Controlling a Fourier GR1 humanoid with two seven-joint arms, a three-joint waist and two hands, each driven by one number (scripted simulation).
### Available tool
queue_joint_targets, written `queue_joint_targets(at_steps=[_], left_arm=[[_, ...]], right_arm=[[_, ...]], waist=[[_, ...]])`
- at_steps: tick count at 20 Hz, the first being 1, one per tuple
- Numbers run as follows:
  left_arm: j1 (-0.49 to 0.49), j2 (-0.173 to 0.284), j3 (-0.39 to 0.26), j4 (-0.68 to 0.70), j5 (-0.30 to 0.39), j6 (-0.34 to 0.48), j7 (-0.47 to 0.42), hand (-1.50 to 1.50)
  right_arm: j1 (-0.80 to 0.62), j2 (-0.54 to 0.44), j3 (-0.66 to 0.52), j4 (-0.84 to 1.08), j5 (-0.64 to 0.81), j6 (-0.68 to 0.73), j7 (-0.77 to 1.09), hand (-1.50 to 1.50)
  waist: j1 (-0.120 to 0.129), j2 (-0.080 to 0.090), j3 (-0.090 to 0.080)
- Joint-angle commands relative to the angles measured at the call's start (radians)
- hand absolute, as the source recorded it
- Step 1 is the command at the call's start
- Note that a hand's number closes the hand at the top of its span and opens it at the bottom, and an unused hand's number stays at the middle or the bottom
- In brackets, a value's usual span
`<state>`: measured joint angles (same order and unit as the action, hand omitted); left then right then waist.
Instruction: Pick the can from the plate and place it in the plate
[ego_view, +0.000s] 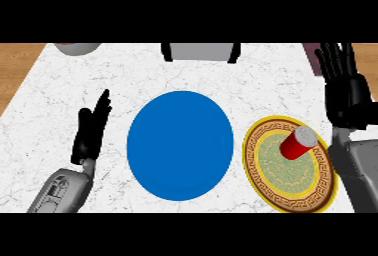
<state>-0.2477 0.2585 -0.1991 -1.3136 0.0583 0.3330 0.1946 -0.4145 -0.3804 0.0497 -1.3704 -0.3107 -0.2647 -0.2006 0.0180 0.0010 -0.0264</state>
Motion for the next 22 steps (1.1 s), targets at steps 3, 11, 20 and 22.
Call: queue_joint_targets(at_steps=[3,11,20,22], left_arm=[[0.079,0.011,0.021,-0.061,0.030,-0.059,-0.134,0.00],[0.213,0.090,0.069,-0.089,0.124,-0.225,-0.274,0.00],[0.149,0.083,0.140,0.052,0.114,-0.284,-0.355,0.00],[0.212,0.097,0.134,-0.002,0.118,-0.283,-0.348,0.00]], right_arm=[[-0.083,0.068,0.098,0.080,0.041,-0.041,0.203,1.50],[0.049,0.115,0.229,0.048,0.371,-0.433,0.268,-1.50],[0.252,0.078,0.376,-0.167,0.705,-0.558,0.403,-1.50],[0.326,0.020,0.421,-0.357,0.831,-0.580,0.579,-1.50]], waist=[[0.007,0.000,0.025],[-0.012,-0.009,0.024],[-0.028,-0.003,0.025],[-0.038,-0.011,0.024]])
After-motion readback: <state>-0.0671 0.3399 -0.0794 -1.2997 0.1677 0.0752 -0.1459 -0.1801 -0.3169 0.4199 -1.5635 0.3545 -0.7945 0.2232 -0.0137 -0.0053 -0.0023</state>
